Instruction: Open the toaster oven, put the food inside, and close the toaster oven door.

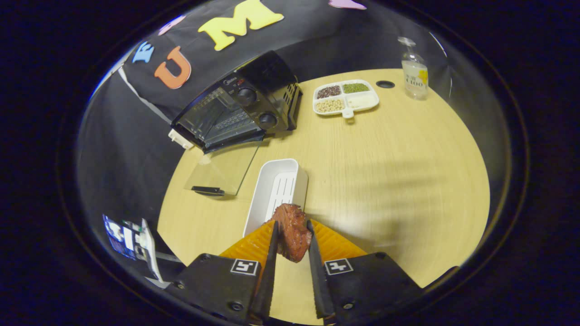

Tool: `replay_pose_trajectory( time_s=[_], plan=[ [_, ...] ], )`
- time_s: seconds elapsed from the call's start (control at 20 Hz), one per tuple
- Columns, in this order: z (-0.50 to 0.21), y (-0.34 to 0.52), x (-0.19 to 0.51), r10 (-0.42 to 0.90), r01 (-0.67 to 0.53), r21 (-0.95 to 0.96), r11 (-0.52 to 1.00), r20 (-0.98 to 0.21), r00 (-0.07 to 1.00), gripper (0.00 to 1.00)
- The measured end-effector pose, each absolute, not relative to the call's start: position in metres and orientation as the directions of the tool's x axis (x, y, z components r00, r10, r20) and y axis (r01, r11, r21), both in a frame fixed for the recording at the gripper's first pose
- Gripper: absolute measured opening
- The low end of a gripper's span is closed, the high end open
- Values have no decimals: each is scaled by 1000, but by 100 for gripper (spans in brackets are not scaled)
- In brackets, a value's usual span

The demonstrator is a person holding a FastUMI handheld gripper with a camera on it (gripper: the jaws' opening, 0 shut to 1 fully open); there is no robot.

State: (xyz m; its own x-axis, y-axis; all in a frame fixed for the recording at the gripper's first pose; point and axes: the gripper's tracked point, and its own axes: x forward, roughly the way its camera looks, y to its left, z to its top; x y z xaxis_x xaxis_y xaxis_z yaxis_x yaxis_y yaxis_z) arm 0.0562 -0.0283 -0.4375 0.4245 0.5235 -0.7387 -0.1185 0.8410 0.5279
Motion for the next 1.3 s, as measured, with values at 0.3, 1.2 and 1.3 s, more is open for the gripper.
replay_pose_trajectory(
  time_s=[0.3,1.2,1.3],
  plan=[
    [-421,-30,63,595,-96,619,779,-682,425,17],
    [-337,119,168,551,93,866,491,-391,737,16],
    [-341,140,189,519,114,884,454,-366,773,16]
  ],
)
